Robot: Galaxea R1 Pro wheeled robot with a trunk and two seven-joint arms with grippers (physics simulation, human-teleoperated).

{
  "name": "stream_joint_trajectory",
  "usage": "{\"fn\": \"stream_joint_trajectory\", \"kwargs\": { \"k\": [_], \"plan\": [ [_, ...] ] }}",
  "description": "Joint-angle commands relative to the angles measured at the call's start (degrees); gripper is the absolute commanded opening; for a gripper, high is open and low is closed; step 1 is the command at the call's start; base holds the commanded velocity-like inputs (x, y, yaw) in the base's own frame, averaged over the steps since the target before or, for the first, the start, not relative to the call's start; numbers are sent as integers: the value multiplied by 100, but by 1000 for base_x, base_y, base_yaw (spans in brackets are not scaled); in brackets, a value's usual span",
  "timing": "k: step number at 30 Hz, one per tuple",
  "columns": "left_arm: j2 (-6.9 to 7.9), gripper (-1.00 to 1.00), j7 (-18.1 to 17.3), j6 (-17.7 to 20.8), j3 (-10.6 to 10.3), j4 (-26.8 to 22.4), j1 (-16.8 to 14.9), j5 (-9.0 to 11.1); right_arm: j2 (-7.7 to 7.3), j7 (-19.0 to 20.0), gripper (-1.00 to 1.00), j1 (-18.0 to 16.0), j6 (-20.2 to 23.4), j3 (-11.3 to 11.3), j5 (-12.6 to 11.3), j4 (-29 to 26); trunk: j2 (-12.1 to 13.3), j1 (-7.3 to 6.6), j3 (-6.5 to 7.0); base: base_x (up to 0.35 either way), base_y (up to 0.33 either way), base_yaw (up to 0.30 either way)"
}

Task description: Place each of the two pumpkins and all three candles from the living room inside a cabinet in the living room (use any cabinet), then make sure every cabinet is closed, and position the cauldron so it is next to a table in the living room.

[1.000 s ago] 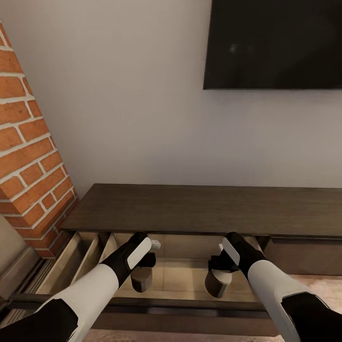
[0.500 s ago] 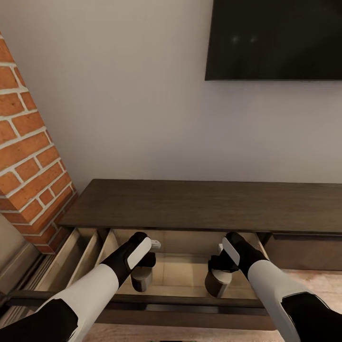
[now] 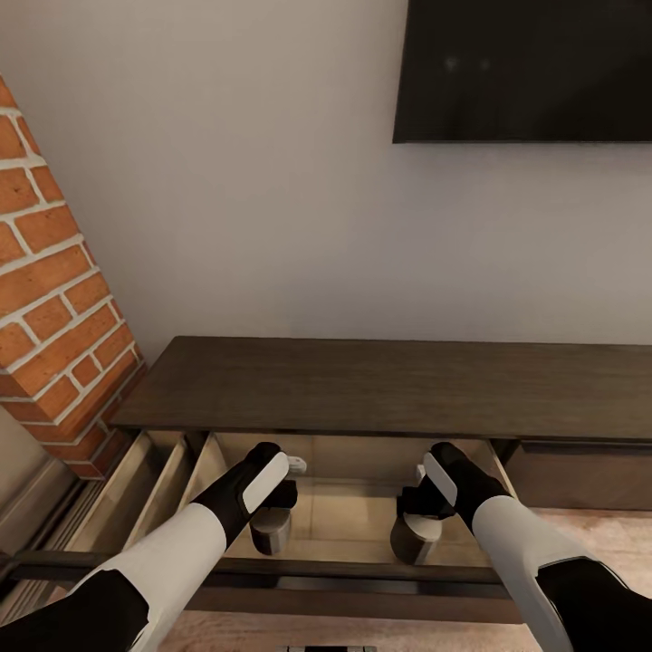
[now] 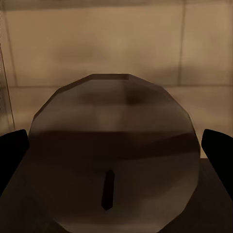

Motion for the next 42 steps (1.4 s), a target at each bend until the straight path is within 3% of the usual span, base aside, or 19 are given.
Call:
{"fn": "stream_joint_trajectory", "kwargs": {
  "k": [1,33,42],
  "plan": [
    [4,-100,56,5,-29,-6,-5,59,-5,-42,-100,-2,19,39,-62,-8,-2,-1,-5,0,0,0],
    [-5,-100,47,-1,-29,-59,-5,59,-22,-98,-100,-2,-76,29,-28,-34,-2,-1,-5,0,0,0],
    [-5,-100,45,-1,-29,-59,-5,59,-23,-118,-100,-2,-479,8,5,-30,-2,-1,-5,0,0,0]
  ]
}}
